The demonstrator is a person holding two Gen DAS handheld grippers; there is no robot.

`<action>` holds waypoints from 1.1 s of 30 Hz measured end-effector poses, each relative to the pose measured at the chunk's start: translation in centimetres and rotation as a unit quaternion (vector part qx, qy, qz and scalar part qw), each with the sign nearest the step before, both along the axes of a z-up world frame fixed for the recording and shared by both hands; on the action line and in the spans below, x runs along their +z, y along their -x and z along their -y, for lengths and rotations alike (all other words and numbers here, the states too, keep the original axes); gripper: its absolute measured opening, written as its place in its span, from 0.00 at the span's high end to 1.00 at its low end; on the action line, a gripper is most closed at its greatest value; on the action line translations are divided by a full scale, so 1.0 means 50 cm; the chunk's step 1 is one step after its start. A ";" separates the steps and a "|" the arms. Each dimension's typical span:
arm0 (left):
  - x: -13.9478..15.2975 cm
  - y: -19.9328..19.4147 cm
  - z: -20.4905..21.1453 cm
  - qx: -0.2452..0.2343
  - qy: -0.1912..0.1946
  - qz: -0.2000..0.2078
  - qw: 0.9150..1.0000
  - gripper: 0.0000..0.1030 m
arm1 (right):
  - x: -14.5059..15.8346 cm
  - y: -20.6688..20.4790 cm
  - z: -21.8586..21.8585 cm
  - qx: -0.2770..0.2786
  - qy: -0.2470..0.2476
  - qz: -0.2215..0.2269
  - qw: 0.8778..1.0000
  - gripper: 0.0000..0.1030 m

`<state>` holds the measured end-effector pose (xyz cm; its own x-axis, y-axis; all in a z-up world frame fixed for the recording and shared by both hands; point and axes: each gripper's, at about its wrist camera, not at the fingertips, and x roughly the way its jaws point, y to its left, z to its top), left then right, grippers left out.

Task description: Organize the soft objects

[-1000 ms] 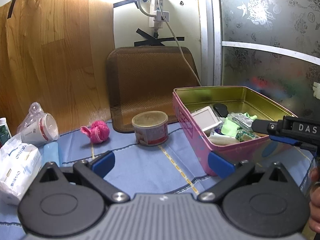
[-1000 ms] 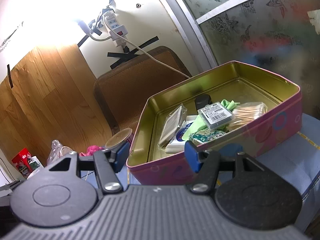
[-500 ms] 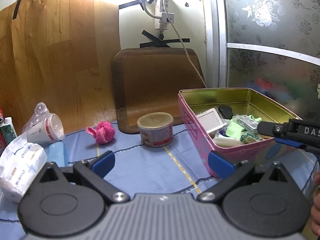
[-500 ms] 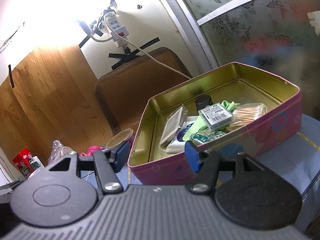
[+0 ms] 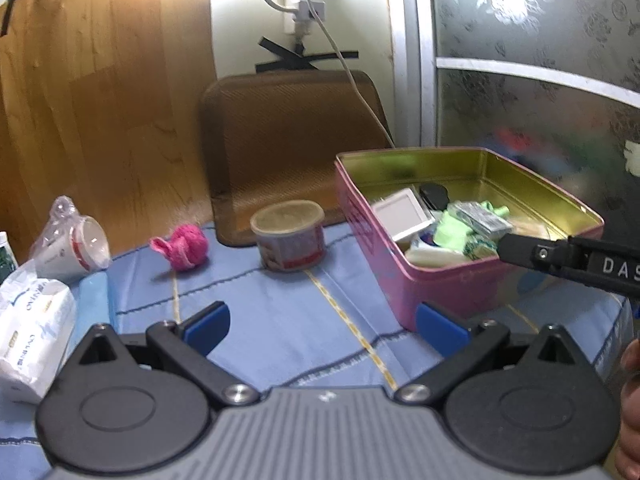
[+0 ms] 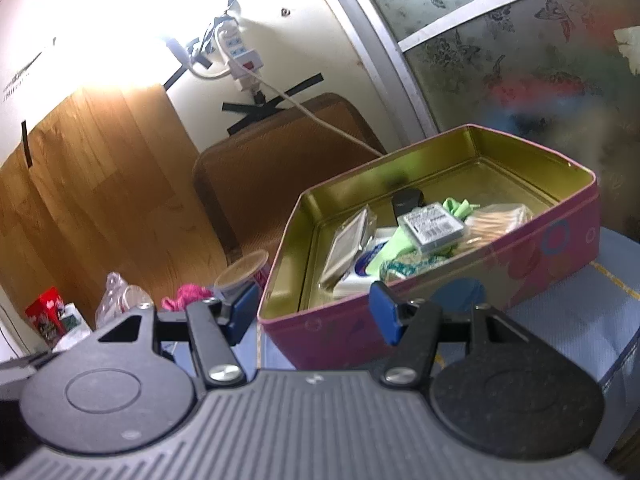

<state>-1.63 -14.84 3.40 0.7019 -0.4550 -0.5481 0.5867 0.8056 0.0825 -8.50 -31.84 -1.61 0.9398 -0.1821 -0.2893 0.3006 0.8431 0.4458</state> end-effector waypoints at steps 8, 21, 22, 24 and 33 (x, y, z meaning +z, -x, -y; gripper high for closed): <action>-0.024 -0.009 0.016 -0.008 -0.021 -0.034 0.999 0.00 | -0.008 0.003 0.003 0.001 -0.002 -0.005 1.000 0.38; -0.037 -0.022 0.022 -0.008 -0.031 -0.047 0.998 0.00 | -0.014 -0.008 -0.001 0.000 0.000 -0.013 1.000 0.38; -0.037 -0.022 0.020 -0.008 -0.031 -0.047 0.998 0.00 | -0.014 -0.008 -0.001 0.001 0.000 -0.013 1.000 0.38; -0.035 -0.024 0.016 -0.006 -0.030 -0.047 0.998 0.00 | -0.011 -0.010 -0.003 0.001 0.002 -0.012 1.000 0.38; -0.026 -0.072 -0.064 0.059 -0.009 -0.040 0.997 0.00 | 0.025 -0.045 -0.050 0.036 0.043 0.000 0.998 0.38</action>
